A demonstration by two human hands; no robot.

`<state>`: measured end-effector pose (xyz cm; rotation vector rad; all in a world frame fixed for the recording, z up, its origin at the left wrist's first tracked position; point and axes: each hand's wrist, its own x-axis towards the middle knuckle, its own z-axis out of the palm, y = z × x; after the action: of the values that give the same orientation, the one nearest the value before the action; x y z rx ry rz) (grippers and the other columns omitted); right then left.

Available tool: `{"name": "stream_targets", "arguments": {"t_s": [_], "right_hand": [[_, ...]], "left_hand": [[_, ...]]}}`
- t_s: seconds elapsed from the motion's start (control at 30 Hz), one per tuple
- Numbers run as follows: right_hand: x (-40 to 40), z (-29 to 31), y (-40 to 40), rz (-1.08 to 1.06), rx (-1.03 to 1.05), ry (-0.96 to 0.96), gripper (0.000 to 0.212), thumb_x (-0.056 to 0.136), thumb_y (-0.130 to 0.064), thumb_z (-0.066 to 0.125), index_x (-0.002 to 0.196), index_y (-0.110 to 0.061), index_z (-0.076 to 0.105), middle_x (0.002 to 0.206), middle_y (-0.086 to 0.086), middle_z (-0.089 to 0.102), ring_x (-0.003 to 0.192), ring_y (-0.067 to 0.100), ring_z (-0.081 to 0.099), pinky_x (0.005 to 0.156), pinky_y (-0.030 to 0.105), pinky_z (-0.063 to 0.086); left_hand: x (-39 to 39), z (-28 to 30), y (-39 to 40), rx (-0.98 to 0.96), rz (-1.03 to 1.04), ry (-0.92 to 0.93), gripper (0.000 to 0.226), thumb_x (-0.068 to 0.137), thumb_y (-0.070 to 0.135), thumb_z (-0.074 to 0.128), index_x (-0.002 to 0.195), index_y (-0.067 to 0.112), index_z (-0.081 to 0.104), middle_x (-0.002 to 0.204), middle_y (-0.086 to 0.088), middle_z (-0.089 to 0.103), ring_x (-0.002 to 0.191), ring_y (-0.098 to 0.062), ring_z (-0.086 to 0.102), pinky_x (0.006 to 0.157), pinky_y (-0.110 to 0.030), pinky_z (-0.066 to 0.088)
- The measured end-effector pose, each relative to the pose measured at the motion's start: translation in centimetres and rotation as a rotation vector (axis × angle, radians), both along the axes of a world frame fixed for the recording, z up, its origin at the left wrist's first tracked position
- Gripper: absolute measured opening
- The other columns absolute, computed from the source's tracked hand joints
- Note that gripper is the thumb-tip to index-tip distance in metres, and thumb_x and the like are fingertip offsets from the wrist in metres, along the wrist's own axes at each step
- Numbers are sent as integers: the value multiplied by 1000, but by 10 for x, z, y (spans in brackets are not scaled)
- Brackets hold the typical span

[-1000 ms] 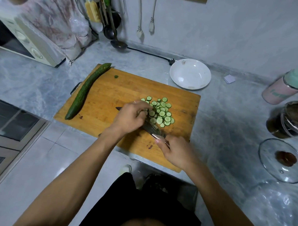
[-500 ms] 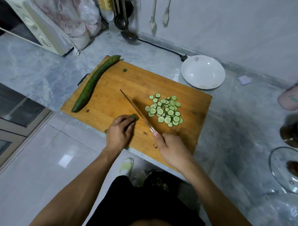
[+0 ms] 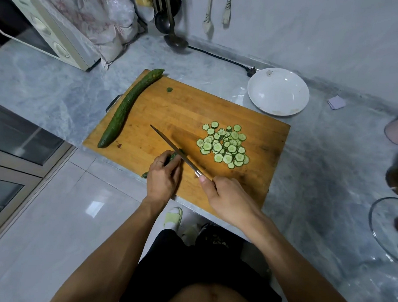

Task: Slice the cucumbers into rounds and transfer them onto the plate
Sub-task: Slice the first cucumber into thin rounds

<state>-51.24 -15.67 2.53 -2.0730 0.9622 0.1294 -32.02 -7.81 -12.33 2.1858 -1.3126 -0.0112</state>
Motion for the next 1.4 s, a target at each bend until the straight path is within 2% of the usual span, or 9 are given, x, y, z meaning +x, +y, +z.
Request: {"name": "stream_targets", "arguments": {"t_s": [0.47,0.63,0.83,0.9,1.0,1.1,1.23,1.3,1.4], "right_hand": [[1,1,-7,25,16,10,54,103,-54,29,70,-14,48,68,3,54,55,17,51,46,32,34],[6,-2,-12,41,50,14,61,103,-56,26,76,-9,55,70,5,56,62,24,57,53,38,41],[10,-5,-28,20,142,-23,59,103,-55,24,61,-16,38,57,-1,40,49,16,39,52,35,32],[15,-13,-27,12,139,-12,62,103,-57,23,64,-13,46,62,0,47,53,18,46,54,35,39],[23,-29,-23,4,98,0,70,102,-58,21,90,-8,69,74,5,64,67,23,63,64,39,56],[23,-36,-30,-107,233,-45,64,103,-56,22,73,-12,56,59,0,51,48,16,50,52,29,43],[13,-42,-46,-324,528,-103,59,101,-60,27,83,-12,55,58,-2,46,40,10,40,43,26,37],[12,-41,-44,-306,489,-98,60,101,-60,27,81,-11,56,58,-1,47,41,11,42,44,26,38],[18,-36,-34,-150,251,-67,59,103,-56,26,71,-16,55,59,-1,50,49,15,48,51,27,39]], "left_hand": [[1,1,-1,6,8,-8,24,94,14,62,116,13,71,125,-14,61,109,-33,57,85,-42,53],[-1,3,-2,-24,14,-11,29,96,23,53,115,10,72,123,-17,61,108,-35,57,85,-40,52],[1,-2,-3,-2,43,36,29,94,21,59,119,13,70,125,-17,60,110,-35,56,83,-38,53],[1,-2,-3,-9,31,15,28,92,18,60,117,11,71,125,-18,61,108,-35,57,83,-35,52],[-5,3,-3,-23,18,-12,26,90,13,61,113,9,73,122,-18,63,104,-35,58,80,-30,48],[-6,8,-4,-24,38,27,28,89,12,60,113,9,73,122,-18,63,106,-33,57,84,-25,44],[-5,9,-2,-13,31,42,26,90,11,62,114,11,73,122,-16,63,106,-33,58,83,-28,49],[-6,8,-2,-11,35,48,26,89,7,65,113,11,73,122,-17,63,107,-34,59,84,-29,50],[-5,9,-3,-9,44,48,27,88,4,67,113,10,73,121,-17,64,107,-35,59,84,-29,49]]}}
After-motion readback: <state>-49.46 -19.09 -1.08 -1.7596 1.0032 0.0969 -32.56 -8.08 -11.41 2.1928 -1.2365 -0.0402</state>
